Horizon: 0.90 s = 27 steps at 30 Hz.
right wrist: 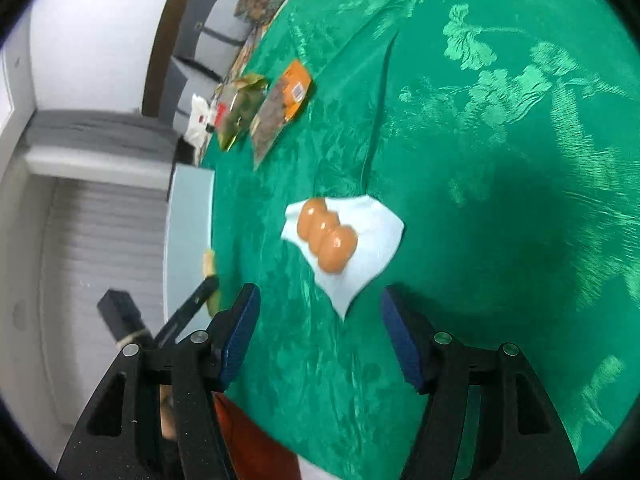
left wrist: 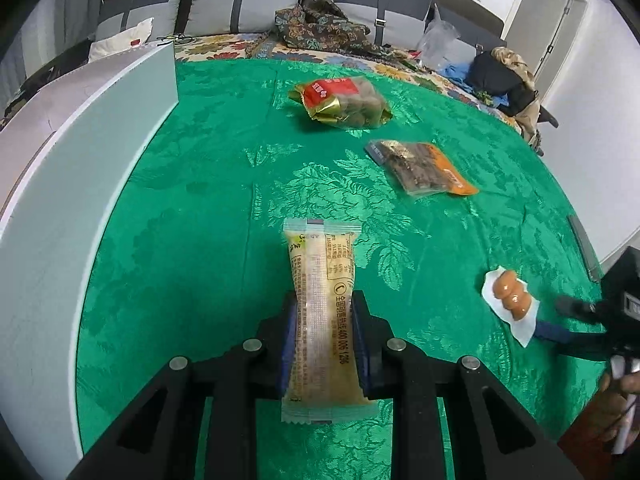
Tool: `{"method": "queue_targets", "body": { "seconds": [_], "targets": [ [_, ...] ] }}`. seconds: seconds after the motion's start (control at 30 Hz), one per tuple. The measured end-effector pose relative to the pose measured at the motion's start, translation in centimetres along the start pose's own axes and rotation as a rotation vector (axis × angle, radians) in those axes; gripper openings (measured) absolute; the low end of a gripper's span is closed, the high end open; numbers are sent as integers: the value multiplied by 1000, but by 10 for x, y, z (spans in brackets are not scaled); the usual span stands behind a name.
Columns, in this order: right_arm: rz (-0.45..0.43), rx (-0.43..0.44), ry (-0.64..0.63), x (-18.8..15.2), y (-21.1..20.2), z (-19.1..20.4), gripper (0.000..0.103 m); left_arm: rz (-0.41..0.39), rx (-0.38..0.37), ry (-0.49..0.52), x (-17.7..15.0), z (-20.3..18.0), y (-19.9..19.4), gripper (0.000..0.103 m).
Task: Organize snacks
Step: 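Carry the snack bar and sausages into the white box and open both tools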
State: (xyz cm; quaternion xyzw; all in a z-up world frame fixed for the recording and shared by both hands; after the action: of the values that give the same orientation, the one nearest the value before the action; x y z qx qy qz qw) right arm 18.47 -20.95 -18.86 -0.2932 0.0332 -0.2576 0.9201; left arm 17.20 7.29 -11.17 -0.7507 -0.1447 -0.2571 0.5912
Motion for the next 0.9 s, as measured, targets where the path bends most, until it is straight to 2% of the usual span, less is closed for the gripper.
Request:
{"method": "queue_targets", "body": {
  "seconds": [0.2, 0.27, 0.33, 0.4, 0.47, 0.53, 0.6, 0.67, 0.73, 0.8, 0.9],
  "targets": [
    [-85, 153, 66, 11, 16, 6, 64, 8, 3, -24, -6, 8, 0, 24],
    [-103, 174, 76, 14, 22, 13, 64, 10, 1, -36, -8, 10, 1, 24],
    [-109, 142, 59, 19, 28, 18, 57, 15, 2, -40, -9, 12, 2, 24],
    [-120, 61, 81, 24, 36, 18, 32, 20, 1, -45, -12, 13, 3, 24],
    [-138, 46, 182, 27, 39, 5, 14, 23, -2, -50, -13, 15, 3, 24],
    [-168, 80, 235, 30, 37, 1, 15, 21, -10, -56, -15, 15, 1, 24],
    [-170, 76, 196, 30, 35, 5, 15, 6, -30, -67, -14, 15, -7, 24],
    [-171, 152, 179, 27, 30, 12, 15, -15, -51, -82, -11, 16, -18, 24],
    [-171, 192, 166, 25, 26, 20, 15, -45, -84, -107, -7, 19, -35, 24],
    [-158, 216, 127, 20, 22, 39, 15, -82, -115, -135, -2, 27, -57, 24],
    [-116, 233, 10, 11, 24, 91, 16, -145, -124, -181, 4, 53, -96, 24]
  ]
}}
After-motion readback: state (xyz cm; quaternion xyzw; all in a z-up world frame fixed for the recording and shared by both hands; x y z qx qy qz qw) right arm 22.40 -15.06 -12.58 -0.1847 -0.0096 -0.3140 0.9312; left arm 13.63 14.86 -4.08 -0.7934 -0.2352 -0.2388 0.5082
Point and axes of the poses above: each gripper's, at about its wrist camera, not at the fingertips, and y roughly the way its jaws point, z to its left, x to its top, the point moved 4 cm from there along y, roughly the way its jaws point, and after that the axes turned 3 degrees about y, right-handed, at the moved point
